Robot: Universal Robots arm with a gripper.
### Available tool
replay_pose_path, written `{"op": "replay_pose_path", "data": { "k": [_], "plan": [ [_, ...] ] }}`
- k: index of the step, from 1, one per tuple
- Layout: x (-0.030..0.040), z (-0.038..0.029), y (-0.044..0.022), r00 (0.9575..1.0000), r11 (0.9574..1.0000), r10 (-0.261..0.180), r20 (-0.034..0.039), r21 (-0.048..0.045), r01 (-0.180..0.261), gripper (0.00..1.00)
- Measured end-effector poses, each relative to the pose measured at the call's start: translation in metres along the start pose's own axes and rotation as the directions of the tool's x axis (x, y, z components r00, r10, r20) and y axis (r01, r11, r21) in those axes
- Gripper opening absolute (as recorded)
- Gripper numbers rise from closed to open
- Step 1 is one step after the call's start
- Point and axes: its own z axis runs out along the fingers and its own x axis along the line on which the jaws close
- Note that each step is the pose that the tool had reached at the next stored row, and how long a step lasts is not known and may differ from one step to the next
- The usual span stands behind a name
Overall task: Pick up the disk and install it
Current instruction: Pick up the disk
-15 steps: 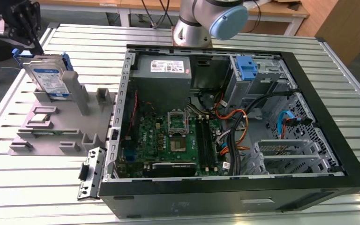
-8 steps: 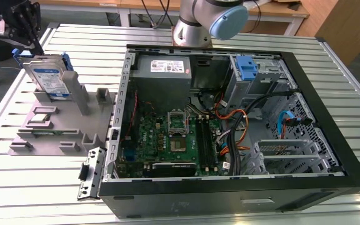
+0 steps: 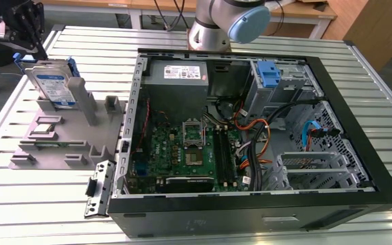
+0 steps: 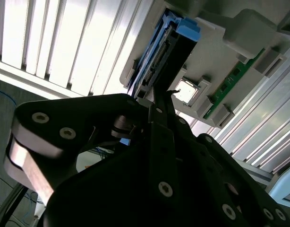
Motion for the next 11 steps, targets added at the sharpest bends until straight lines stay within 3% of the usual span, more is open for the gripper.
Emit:
{"op": "replay_pose_path", "data": {
  "k": [2,4,10,11],
  "plan": [
    [0.0,0.0,0.0,1.0,1.0,0.0,0.0,-0.0001,0.0,0.17],
    [0.0,0.0,0.0,1.0,1.0,0.0,0.0,0.0,0.0,0.29],
    [0.0,0.0,0.0,1.0,1.0,0.0,0.0002,0.0,0.0,0.47],
    [0.0,0.0,0.0,1.0,1.0,0.0,0.0002,0.0,0.0,0.58]
  ]
}}
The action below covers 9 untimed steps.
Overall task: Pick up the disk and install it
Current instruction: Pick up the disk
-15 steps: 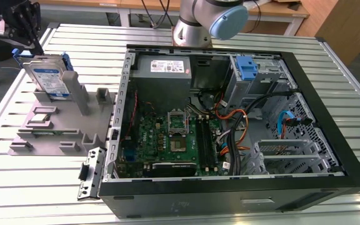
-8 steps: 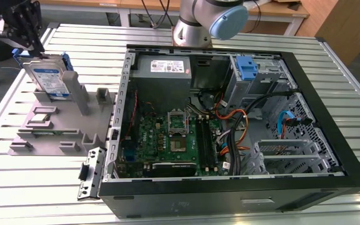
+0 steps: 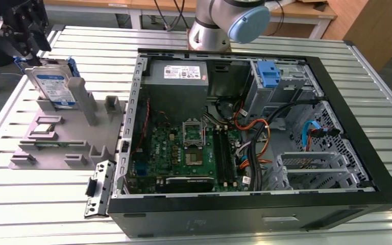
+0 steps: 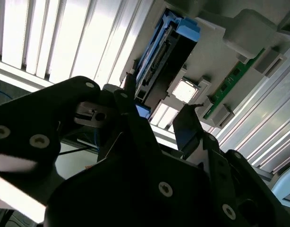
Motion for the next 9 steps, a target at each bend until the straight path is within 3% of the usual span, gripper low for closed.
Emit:
{"op": "replay_pose_path", "data": {
  "k": [5,9],
  "plan": [
    [0.0,0.0001,0.0,1.0,1.0,0.0,0.0002,0.0,0.0,0.65],
    [0.0002,0.006,-0.0003,1.0,1.0,0.0,0.0029,-0.0001,0.0,0.65]
  ]
}}
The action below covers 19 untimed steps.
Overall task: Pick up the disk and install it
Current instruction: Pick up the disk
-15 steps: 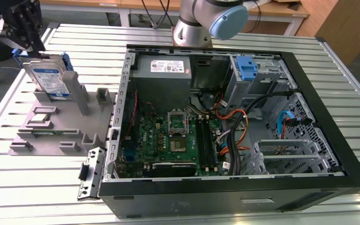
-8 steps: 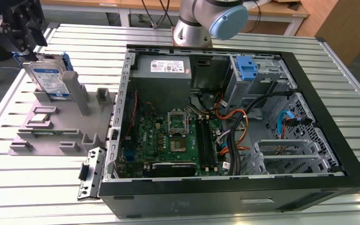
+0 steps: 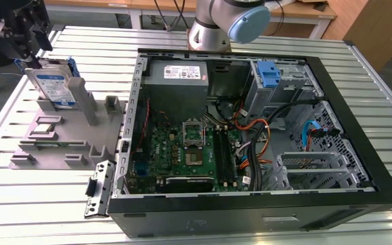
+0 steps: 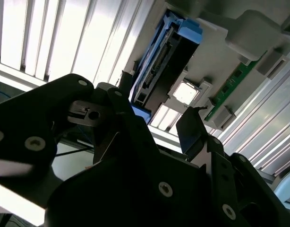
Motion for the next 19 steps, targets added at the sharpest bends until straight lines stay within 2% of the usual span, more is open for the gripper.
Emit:
{"op": "replay_pose_path", "data": {
  "k": [13,16,19],
  "plan": [
    [0.0009,0.0236,-0.0009,1.0,1.0,0.0,0.0031,0.0,0.0,0.65],
    [0.001,0.0269,-0.0011,1.0,1.0,0.0,0.0032,0.0002,0.0,0.65],
    [0.001,0.0274,-0.0011,1.0,1.0,0.0,0.0032,0.0001,0.0,0.65]
  ]
}}
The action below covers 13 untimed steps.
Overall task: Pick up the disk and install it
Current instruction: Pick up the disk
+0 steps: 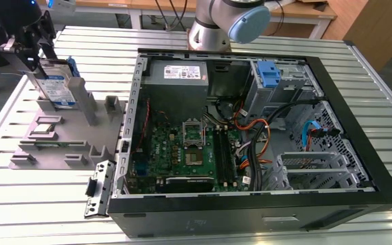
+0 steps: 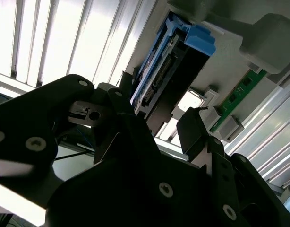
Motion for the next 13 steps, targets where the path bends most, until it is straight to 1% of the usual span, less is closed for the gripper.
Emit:
{"op": "replay_pose_path", "data": {
  "k": [7,13],
  "plan": [
    [0.0,0.0015,-0.0001,1.0,1.0,0.0,0.0001,0.0002,0.0,0.65],
    [0.0,0.0014,0.0,1.0,1.0,0.0,0.0,0.0,0.0,0.65]
  ]
}}
